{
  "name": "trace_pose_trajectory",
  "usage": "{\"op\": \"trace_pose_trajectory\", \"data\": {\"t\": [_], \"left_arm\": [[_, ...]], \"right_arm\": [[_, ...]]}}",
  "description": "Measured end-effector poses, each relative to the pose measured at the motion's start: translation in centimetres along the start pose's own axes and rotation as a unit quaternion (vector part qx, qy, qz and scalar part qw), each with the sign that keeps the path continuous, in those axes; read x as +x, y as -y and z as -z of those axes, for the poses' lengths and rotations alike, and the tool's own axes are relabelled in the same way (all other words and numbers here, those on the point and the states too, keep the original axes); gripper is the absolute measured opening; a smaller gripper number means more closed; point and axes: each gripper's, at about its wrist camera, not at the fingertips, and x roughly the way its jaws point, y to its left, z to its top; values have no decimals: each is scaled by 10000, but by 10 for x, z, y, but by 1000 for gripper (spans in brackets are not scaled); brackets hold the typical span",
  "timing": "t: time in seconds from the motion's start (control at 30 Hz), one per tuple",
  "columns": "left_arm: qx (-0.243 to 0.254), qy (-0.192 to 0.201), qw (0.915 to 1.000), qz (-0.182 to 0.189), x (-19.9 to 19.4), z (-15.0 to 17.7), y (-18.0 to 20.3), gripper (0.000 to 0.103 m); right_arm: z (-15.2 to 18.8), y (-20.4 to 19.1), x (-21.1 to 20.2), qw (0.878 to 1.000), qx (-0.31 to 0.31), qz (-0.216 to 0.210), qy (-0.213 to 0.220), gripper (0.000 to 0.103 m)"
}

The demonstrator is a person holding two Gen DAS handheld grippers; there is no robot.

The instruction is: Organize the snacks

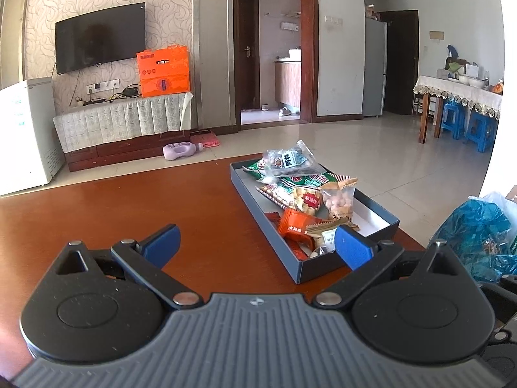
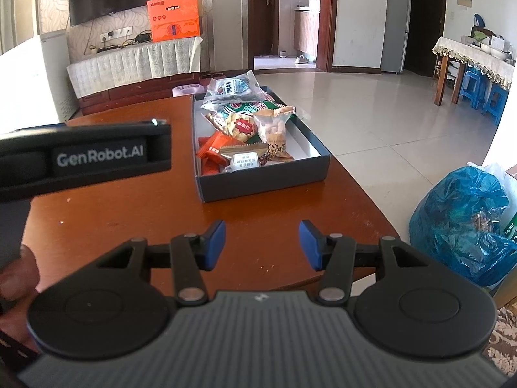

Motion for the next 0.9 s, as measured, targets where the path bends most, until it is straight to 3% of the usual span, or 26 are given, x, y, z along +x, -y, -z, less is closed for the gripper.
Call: {"op": "trace_pose_trajectory", "data": {"t": [0.9], "left_arm": [[-34,-18,10000,-16,2,3,-2,103]], "right_arm": [[2,-3,1,9999,-83,-7,-56,53]]}}
